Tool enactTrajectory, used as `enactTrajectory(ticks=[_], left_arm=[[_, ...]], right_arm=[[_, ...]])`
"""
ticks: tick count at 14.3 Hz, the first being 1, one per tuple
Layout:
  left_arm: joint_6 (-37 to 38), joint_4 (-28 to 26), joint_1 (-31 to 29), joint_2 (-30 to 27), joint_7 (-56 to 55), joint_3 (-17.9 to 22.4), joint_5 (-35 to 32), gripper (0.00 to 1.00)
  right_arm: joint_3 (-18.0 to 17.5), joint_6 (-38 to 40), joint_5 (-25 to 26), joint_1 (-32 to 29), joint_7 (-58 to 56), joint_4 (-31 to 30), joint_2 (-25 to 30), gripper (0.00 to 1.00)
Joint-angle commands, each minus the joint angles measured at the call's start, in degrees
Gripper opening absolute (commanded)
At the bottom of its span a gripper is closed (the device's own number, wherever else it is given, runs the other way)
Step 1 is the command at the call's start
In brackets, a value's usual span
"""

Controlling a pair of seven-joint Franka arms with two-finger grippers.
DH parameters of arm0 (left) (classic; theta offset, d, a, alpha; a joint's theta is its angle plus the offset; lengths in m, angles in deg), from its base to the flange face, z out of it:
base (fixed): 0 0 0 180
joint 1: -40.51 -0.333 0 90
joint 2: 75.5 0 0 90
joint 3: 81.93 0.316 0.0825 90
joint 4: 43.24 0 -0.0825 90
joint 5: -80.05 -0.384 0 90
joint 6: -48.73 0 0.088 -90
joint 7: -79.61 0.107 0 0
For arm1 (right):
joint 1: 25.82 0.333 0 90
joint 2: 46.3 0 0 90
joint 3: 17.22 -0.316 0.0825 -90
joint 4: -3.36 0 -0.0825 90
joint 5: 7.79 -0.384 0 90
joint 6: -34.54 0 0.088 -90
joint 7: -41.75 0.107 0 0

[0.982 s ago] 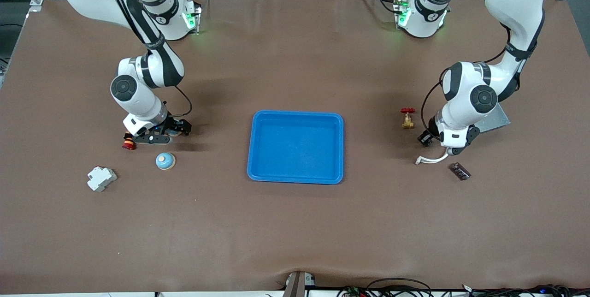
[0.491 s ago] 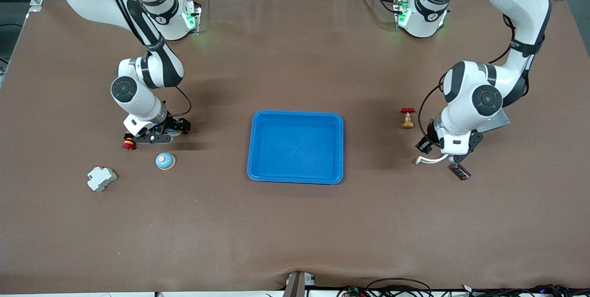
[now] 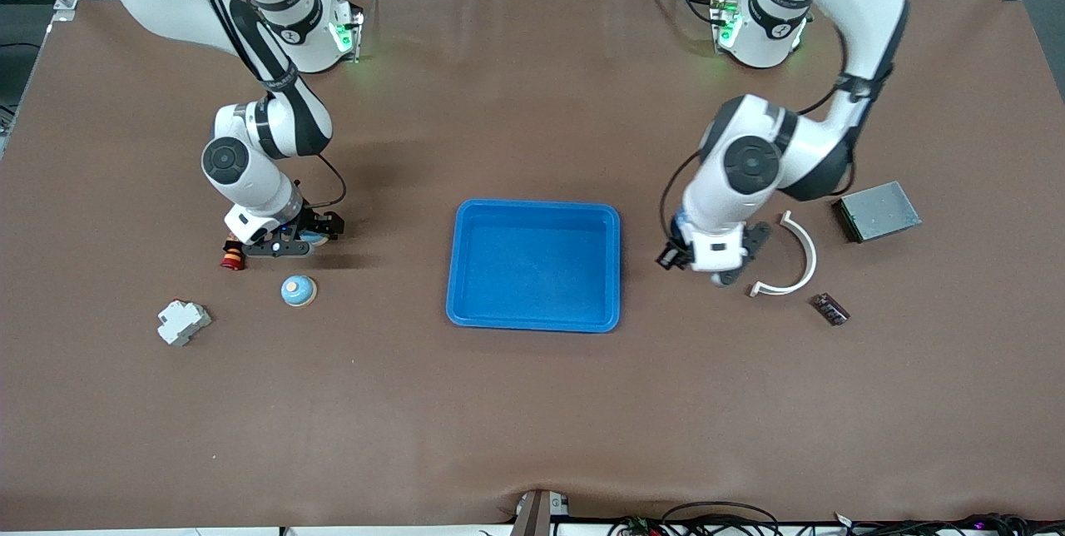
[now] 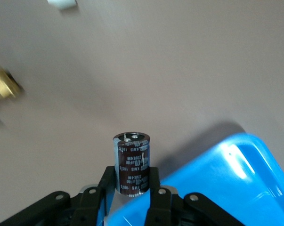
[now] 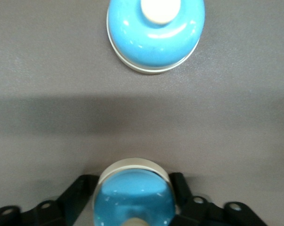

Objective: Place electrolytic capacitor and blue bell in tray
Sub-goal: 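Carry the capacitor into the tray while the right gripper lifts the bell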

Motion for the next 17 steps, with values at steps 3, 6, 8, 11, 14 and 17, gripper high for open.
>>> enactTrajectory(ticks=[3,6,8,11,14,17], left_arm=[[1.1,8.7,8.2,8.3,-10.9,0.6,-0.3,0.00],[1.1,11.6,11.8,12.8,-14.6,0.9,-1.6,0.00],[1.1,11.6,12.1,14.3,-15.0,0.9,-4.2,0.00],[1.1,11.6,13.2,14.9,-18.2,0.9,-4.5,0.09],[1.1,12.0,12.1,13.8,-18.4,0.9,-3.9,1.00],[1.7,11.9,9.9,9.7,-17.8,0.9,-4.0,1.00]], right_arm=[[0.0,0.7,0.6,0.6,0.5,-0.6,0.9,0.00],[-0.3,0.8,0.5,2.9,4.3,0.4,1.7,0.00],[-0.3,1.9,0.5,6.2,10.3,2.0,2.0,0.00],[-0.3,10.1,0.1,10.1,16.9,6.8,2.0,0.00],[-0.4,15.7,-0.3,14.0,23.6,11.2,1.8,0.00],[-0.4,16.5,-2.4,18.1,29.4,14.6,1.2,0.00]])
